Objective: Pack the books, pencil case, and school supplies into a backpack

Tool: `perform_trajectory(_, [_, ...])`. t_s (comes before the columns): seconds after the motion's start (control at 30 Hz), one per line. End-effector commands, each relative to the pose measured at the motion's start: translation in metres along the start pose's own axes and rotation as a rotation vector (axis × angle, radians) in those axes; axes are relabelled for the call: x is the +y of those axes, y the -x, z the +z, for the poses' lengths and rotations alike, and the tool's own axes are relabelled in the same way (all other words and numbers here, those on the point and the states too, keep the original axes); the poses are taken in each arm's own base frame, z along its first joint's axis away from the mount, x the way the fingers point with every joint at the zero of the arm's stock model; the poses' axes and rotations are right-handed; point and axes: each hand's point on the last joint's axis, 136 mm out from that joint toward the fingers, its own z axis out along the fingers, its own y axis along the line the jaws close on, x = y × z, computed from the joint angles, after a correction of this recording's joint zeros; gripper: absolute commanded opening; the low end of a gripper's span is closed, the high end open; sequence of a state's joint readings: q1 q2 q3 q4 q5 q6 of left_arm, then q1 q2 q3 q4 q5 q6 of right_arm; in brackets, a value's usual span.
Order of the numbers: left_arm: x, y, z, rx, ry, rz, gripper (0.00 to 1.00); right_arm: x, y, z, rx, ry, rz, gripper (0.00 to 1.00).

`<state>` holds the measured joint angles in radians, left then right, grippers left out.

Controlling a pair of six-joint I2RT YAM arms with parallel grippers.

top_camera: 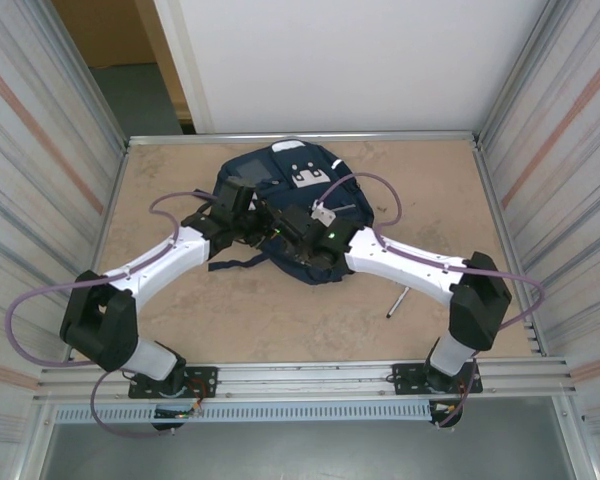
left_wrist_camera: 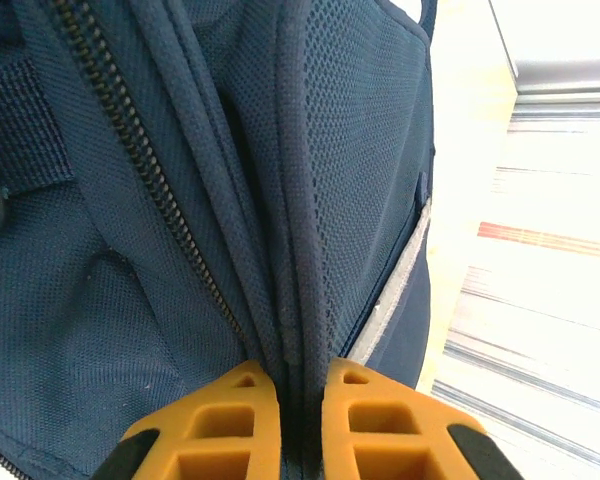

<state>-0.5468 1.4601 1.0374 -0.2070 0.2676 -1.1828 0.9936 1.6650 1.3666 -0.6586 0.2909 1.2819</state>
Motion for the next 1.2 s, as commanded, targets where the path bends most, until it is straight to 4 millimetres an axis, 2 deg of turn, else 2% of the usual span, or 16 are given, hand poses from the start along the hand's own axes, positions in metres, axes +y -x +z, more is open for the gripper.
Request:
perform_trajectory(0.0, [-0.044, -0.007, -0.024, 0.004, -0.167, 0.047, 0.00, 0.008, -0.004, 0.003, 0.005, 0.016, 0.102, 0.48])
perform_trajectory(0.2, [-0.044, -0.010, -0.023, 0.017, -0.169, 0.048, 0.00, 0.002, 0.010, -0.001, -0.096, -0.008, 0.137, 0.49])
perform_trajectory(0.33, [-0.044, -0.010, -0.023, 0.016, -0.172, 0.053, 0.00, -0.007, 0.012, 0.001, -0.118, -0.039, 0.163, 0.46])
perform_trajectory(0.57, [-0.043, -0.011, -0.023, 0.018, -0.174, 0.055, 0.00, -0.015, 0.008, -0.002, -0.133, -0.064, 0.148, 0.31])
perform_trajectory(0.9, [-0.041, -0.008, -0.025, 0.006, -0.169, 0.057, 0.00, -0.031, 0.012, -0.018, -0.167, -0.074, 0.128, 0.12])
perform_trajectory(1.03, [-0.038, -0.005, -0.026, 0.000, -0.166, 0.050, 0.00, -0.037, 0.010, -0.023, -0.147, -0.059, 0.126, 0.00])
perform_trajectory(1.17, [-0.032, -0.002, -0.027, -0.009, -0.159, 0.038, 0.00, -0.041, 0.002, -0.023, -0.091, -0.021, 0.088, 0.00])
